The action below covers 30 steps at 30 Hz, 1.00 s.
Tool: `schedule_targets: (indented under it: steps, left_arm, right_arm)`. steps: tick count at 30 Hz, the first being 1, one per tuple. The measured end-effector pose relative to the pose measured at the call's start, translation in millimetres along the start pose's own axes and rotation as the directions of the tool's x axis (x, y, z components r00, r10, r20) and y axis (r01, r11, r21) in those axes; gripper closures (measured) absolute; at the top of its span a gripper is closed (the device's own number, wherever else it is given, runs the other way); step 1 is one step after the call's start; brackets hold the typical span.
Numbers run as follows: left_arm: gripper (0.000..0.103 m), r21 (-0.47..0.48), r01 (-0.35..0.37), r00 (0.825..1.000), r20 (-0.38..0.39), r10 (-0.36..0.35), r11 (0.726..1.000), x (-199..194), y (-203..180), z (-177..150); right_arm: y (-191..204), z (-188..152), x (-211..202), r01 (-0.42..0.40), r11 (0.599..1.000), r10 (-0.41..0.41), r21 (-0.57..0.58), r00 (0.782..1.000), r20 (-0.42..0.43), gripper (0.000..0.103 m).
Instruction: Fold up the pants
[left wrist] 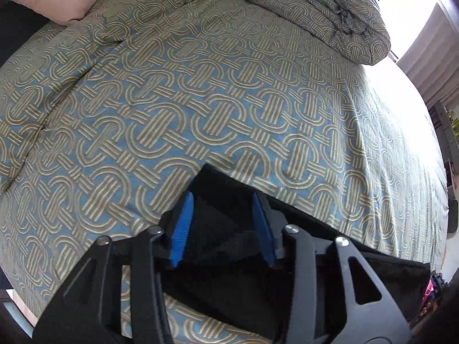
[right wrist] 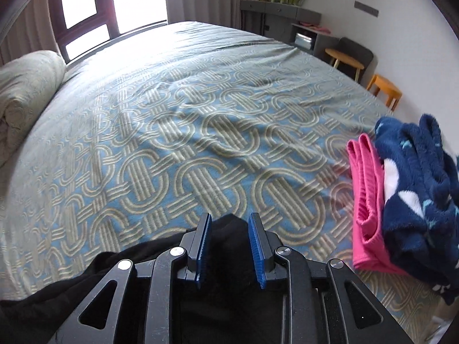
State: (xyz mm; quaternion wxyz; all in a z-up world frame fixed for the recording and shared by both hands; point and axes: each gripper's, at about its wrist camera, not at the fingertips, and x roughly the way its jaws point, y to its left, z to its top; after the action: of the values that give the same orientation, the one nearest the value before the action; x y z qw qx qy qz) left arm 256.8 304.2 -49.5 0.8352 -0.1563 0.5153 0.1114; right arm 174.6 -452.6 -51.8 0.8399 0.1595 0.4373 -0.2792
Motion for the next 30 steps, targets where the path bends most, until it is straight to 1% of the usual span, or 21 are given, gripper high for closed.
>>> schedule_targets:
  steps: [1,3,5,7,10,12,15,16,17,18,20,21,22,23,24,25,26,27,28,29,30]
  left_arm:
    - [0.049,0.009,-0.015,1.000,0.003,0.015,1.000,-0.4,5.6,-3.9]
    - [0.048,0.027,-0.033,0.999,-0.005,0.033,0.999,1.2,17.1,-11.1]
    - [0.048,0.033,-0.039,0.999,-0.024,0.040,0.999,4.8,27.5,-17.7]
    - [0.048,0.024,-0.023,0.999,-0.041,0.024,0.999,11.0,35.9,-22.7]
    - [0.048,-0.020,0.055,0.997,-0.053,-0.056,0.998,18.2,38.2,-24.8]
    - [0.048,-0.039,0.107,0.992,-0.069,-0.109,0.994,26.7,32.7,-21.2]
    - [0.048,-0.040,0.104,0.987,-0.123,-0.108,0.994,47.1,18.8,-13.2]
    - [0.052,-0.051,0.107,0.982,-0.153,-0.113,0.993,54.1,16.1,-11.6]
    - [0.085,-0.067,0.117,0.975,-0.183,-0.128,0.991,59.4,14.8,-10.5]
    - [0.100,-0.101,0.162,0.957,-0.226,-0.181,0.982,65.7,11.8,-9.0]
    - [0.097,-0.164,0.247,0.931,-0.234,-0.281,0.955,64.9,9.5,-3.7]
    - [0.097,-0.203,0.269,0.925,-0.218,-0.311,0.942,61.3,10.6,3.3]
    - [0.097,-0.265,0.281,0.918,-0.205,-0.339,0.922,60.5,16.3,11.3]
    - [0.097,-0.368,0.279,0.909,-0.195,-0.367,0.887,63.8,28.9,19.3]
    - [0.096,-0.520,0.261,0.896,-0.184,-0.405,0.813,71.8,48.9,23.7]
    - [0.095,-0.648,0.239,0.887,-0.156,-0.434,0.723,79.2,68.0,22.5]
    - [0.094,-0.740,0.202,0.892,-0.131,-0.433,0.641,84.3,85.6,19.1]
    - [0.094,-0.789,0.169,0.905,-0.113,-0.409,0.591,86.4,101.5,17.0]
    - [0.094,-0.789,0.158,0.916,-0.108,-0.387,0.593,85.4,108.8,18.1]
    - [0.094,-0.759,0.152,0.929,-0.109,-0.355,0.633,80.8,114.2,22.6]
    - [0.094,-0.723,0.158,0.936,-0.108,-0.335,0.673,76.0,115.8,26.8]
  right_arm:
    - [-2.8,-4.5,-3.5,-0.011,1.000,0.011,-0.012,1.000,-0.004,0.075]
    - [-5.2,-17.4,-14.4,-0.017,0.998,0.017,-0.055,1.000,0.004,0.071]
    - [-11.2,-33.4,-28.2,-0.024,0.996,0.026,-0.086,0.999,0.019,0.057]
    - [-20.4,-49.5,-40.1,-0.032,0.996,0.035,-0.085,0.999,0.033,0.052]
    - [-35.5,-71.2,-53.2,-0.061,0.997,0.062,-0.054,0.998,0.022,0.052]
    - [-43.8,-83.1,-59.9,-0.076,0.997,0.076,-0.030,0.997,0.014,0.052]
    - [-49.8,-97.0,-74.3,-0.079,0.997,0.079,-0.005,0.997,0.011,0.052]
    - [-51.2,-100.8,-79.4,-0.080,0.997,0.080,0.009,0.997,0.011,0.052]
    - [-52.8,-104.1,-84.6,-0.083,0.996,0.082,0.026,0.997,0.013,0.051]
    - [-54.1,-107.2,-89.4,-0.087,0.995,0.086,0.048,0.996,0.015,0.051]
    - [-54.2,-111.2,-97.0,-0.097,0.992,0.096,0.078,0.995,0.013,0.051]
    - [-53.4,-112.4,-100.2,-0.100,0.991,0.099,0.085,0.995,0.013,0.051]
    - [-51.4,-113.8,-103.4,-0.096,0.992,0.095,0.084,0.995,0.014,0.051]
    - [-48.3,-114.4,-105.6,-0.088,0.993,0.087,0.077,0.996,0.016,0.051]
    - [-44.2,-114.3,-106.8,-0.081,0.994,0.080,0.068,0.997,0.017,0.051]
    - [-39.4,-114.6,-108.3,-0.079,0.995,0.078,0.058,0.997,0.016,0.051]
    - [-35.8,-115.9,-109.6,-0.084,0.995,0.084,0.052,0.996,0.013,0.051]
    - [-30.7,-117.3,-111.0,-0.095,0.994,0.095,0.047,0.995,0.006,0.051]
    - [-25.2,-119.1,-112.5,-0.111,0.993,0.112,0.041,0.994,-0.004,0.051]
    - [-20.3,-122.1,-114.6,-0.133,0.991,0.133,0.033,0.991,-0.010,0.051]
    - [-15.4,-125.0,-117.2,-0.151,0.988,0.151,0.020,0.988,-0.011,0.051]
